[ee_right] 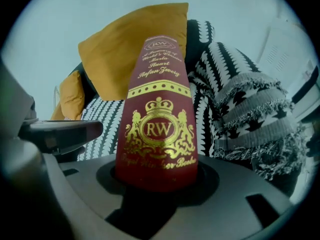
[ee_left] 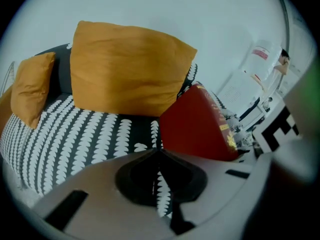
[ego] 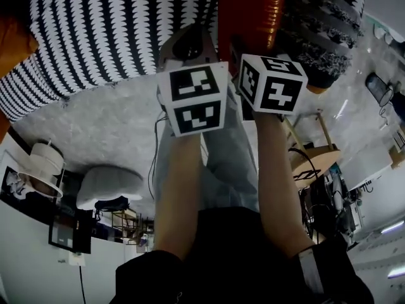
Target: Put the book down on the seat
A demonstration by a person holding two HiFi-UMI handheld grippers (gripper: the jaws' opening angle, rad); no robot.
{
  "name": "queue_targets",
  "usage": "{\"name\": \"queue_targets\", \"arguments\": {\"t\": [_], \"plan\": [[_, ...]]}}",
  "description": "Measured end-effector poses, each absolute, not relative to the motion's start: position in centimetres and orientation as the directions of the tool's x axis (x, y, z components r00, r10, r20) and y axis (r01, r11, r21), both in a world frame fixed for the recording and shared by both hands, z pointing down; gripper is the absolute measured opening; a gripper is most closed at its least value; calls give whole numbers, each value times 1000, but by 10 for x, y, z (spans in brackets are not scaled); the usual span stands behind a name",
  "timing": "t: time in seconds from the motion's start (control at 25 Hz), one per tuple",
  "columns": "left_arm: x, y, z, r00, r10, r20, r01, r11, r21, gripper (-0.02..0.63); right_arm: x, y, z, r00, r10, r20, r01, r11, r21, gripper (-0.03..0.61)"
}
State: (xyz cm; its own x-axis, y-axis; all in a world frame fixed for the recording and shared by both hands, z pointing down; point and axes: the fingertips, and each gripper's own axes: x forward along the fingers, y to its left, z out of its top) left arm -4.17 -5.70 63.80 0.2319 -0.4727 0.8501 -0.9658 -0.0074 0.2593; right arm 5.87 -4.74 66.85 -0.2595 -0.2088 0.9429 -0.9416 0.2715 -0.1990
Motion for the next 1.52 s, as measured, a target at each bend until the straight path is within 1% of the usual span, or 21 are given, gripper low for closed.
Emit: {"name": "queue_targets", "arguments": {"t": [0.12, 0.28, 0.44, 0.6, 0.68, 0.8, 0.88, 0.92, 1.0, 1.16, 1.28, 1.44, 1.52], "plan": [[-61, -58, 640, 238, -458, 856, -964, -5, 265, 14, 40, -49, 680, -240, -193, 951, -951, 242, -191, 219], [-83, -58, 619, 246, -458, 854, -964, -22, 266, 14, 18, -56, 663, -200, -174, 964, -959, 236, -156, 219], [-84, -51, 616, 243, -443, 863, -964, -14, 264, 14, 12, -55, 656, -180, -167, 969, -961, 238, -138, 219], [-87, -58, 597, 242, -439, 865, -968, -47, 246, 14, 7, -60, 640, -181, -141, 973, -962, 231, -146, 224], [-96, -70, 577, 240, -458, 856, -967, -40, 250, 14, -3, -71, 623, -191, -139, 972, -958, 243, -153, 233], [-104, -81, 559, 251, -483, 839, -963, -33, 269, 14, -10, -81, 608, -184, -126, 975, -956, 252, -148, 262], [-116, -77, 568, 235, -486, 842, -968, -41, 247, 14, -22, -78, 619, -213, -130, 968, -953, 247, -176, 284], [-125, -73, 575, 219, -488, 845, -973, -46, 225, 14, -31, -76, 626, -239, -140, 961, -949, 245, -200, 310], [-143, -63, 581, 201, -486, 851, -978, -46, 204, 14, -47, -72, 628, -280, -165, 946, -943, 234, -238, 334], [-156, -43, 554, 229, -485, 844, -969, -32, 245, 14, -54, -64, 590, -269, -206, 941, -948, 229, -221, 341], [-141, -31, 558, 226, -496, 839, -972, -52, 230, 14, -43, -49, 593, -297, -230, 927, -944, 216, -249, 348], [-89, -23, 609, 220, -476, 851, -974, -57, 220, 14, -2, -40, 644, -345, -238, 908, -931, 206, -300, 348], [-71, -20, 618, 223, -479, 849, -973, -61, 221, 14, 11, -39, 654, -360, -249, 899, -926, 215, -311, 348]]}}
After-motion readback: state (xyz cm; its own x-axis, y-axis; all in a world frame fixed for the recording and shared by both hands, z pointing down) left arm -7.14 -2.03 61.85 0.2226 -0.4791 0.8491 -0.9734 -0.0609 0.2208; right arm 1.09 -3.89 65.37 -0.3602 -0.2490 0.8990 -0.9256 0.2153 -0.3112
